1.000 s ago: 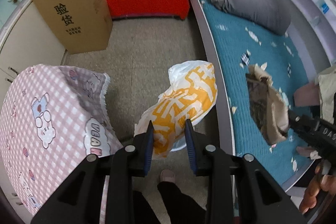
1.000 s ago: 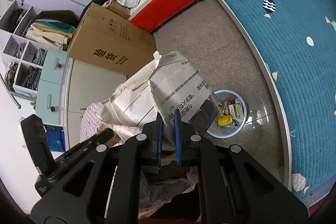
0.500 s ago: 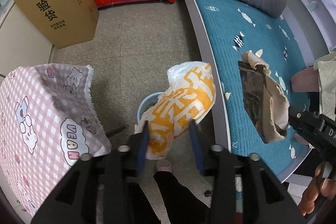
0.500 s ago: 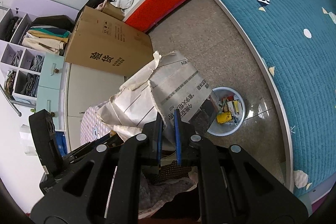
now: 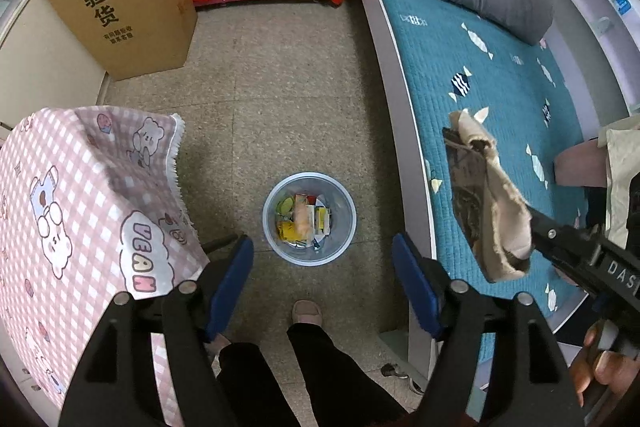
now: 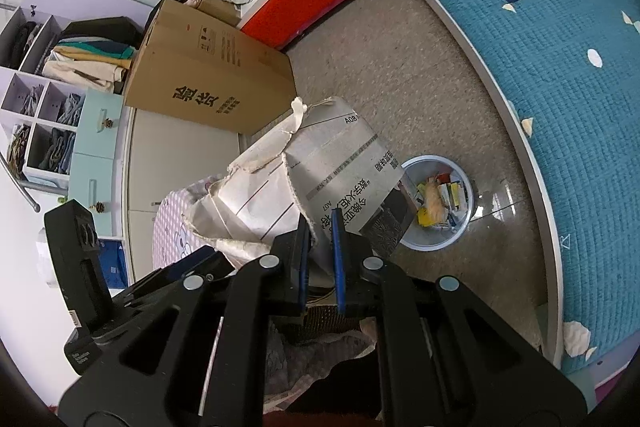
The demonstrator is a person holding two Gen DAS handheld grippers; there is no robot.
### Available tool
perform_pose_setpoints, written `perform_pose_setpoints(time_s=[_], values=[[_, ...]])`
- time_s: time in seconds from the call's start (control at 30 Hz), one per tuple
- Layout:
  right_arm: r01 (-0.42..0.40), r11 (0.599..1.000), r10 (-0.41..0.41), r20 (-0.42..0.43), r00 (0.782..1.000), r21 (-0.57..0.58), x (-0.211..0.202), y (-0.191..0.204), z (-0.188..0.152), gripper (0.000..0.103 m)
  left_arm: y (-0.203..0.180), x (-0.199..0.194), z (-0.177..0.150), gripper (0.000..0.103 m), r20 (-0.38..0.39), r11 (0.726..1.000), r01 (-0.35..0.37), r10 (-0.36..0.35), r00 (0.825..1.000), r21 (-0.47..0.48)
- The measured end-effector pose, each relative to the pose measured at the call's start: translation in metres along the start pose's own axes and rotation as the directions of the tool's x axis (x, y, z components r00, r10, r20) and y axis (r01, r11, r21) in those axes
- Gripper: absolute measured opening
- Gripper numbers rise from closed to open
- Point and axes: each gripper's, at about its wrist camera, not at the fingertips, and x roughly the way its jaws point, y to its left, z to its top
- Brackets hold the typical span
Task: Collect trash
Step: 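Open the right gripper to drop the white paper into the wastebasket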
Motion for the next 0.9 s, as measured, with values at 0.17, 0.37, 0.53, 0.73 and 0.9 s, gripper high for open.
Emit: perform_pose_setpoints(time_s=[0.17,0.37,0.53,0.73,0.9], values=[[-0.001,1.0,0.001,-0.016,1.0,-0.014,0.006,0.004,-0.003,0.01,0.007,-0.008,-0.004,0.075,0.021,1.0,-0.01,0.011,1.0,-0.025],[-0.003,0.999,0.002,-0.04,0.999,-0.032,0.015,0.009,-0.007,0.01,0.017,-0.017,-0.008,0.077,0.036,0.998,-0.015,0.017,0.999,-0.058],[0.0,0.999,-0.003,-0.058,0.998,-0.049,0.023,0.013,-0.009,0.01,0.025,-0.02,-0.013,0.077,0.041,0.996,-0.024,0.028,0.999,-0.083],[0.011,0.997,-0.017,-0.08,0.997,-0.072,0.034,0.016,-0.01,0.01,0.039,-0.025,-0.017,0.078,0.043,0.992,-0.034,0.039,0.998,-0.122],[0.018,0.997,-0.025,-0.096,0.995,-0.081,0.047,0.018,-0.01,0.01,0.053,-0.031,-0.021,0.078,0.051,0.988,-0.057,0.064,0.997,-0.144]])
